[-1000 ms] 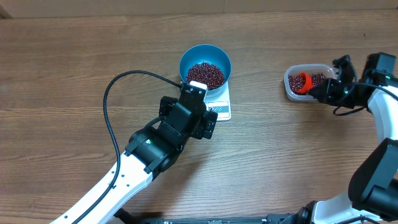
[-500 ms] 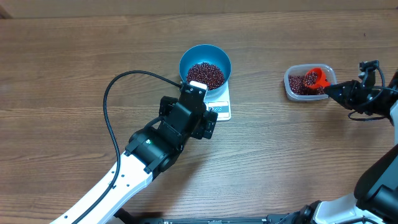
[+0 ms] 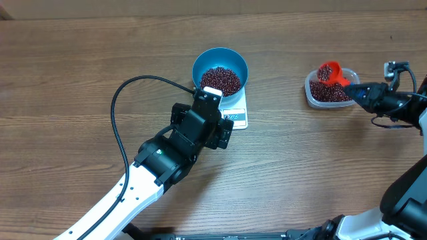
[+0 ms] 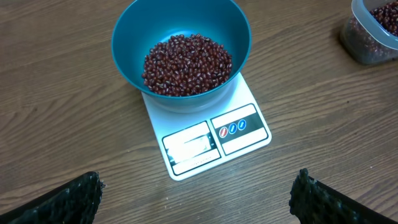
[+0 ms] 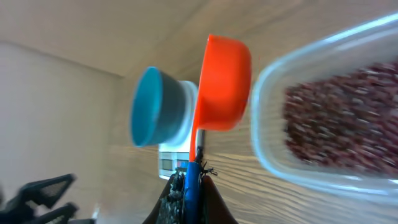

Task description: Scoop item into bowl and weigh 150g on scale

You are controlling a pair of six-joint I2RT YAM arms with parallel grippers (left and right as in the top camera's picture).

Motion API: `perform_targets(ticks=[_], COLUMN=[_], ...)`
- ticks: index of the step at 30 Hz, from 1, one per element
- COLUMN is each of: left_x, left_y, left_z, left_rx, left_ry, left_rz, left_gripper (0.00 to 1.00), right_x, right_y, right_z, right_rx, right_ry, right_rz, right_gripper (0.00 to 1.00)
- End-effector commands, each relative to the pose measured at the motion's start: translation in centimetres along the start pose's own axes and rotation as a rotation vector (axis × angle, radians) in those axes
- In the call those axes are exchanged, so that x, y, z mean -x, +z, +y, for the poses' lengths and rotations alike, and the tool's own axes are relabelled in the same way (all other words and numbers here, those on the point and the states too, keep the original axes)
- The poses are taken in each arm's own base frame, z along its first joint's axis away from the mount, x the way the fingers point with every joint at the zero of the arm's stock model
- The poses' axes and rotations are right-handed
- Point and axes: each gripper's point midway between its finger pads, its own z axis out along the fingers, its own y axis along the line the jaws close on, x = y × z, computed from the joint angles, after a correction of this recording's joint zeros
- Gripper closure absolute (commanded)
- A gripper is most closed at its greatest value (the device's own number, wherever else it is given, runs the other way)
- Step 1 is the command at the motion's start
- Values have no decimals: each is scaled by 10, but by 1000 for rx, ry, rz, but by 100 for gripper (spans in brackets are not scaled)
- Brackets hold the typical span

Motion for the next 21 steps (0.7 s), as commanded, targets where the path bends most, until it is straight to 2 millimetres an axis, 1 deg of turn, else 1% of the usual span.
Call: perform_targets(ticks=[1, 6, 8, 10, 12, 21], left_x=[-4, -4, -4, -4, -4, -4], left_y=[4, 4, 4, 4, 4, 4], left_z=[2, 2, 2, 2, 2, 2], left_rx=[16, 16, 16, 16, 16, 16], left_ry=[-9, -9, -9, -9, -9, -9], left_rz=[10, 10, 10, 10, 10, 10], left_gripper=[1, 0, 0, 0, 1, 0], right_x=[2, -8, -15, -19, -23, -45], right_y=[10, 31, 44, 53, 63, 107], right_z=[24, 42, 54, 65, 79, 121], right_rx=[129, 170, 198, 235, 277, 376], right_ry=[-33, -62, -86, -111, -150, -339], right_rz=[0, 61, 97, 118, 138, 222], right_gripper=[96, 96, 96, 96, 96, 96])
